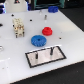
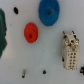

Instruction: Insert the blue gear onto the right peg, followed by the red gear

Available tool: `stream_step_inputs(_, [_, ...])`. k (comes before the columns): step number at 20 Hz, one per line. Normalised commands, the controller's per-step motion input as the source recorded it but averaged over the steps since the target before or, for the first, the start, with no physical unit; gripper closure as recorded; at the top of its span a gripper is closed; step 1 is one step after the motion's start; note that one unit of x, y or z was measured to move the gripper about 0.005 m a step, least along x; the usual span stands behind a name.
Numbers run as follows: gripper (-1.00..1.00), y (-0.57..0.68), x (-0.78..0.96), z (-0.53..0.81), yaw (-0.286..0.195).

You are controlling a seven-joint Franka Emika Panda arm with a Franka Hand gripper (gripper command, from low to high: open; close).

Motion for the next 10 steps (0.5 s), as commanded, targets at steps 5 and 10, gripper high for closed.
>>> stream_step_inputs(5, [-1.00,0.07,-0.33,-0.42,0.000])
stream_step_inputs(10, [-1.00,0.06,-0.27,-0.42,0.000])
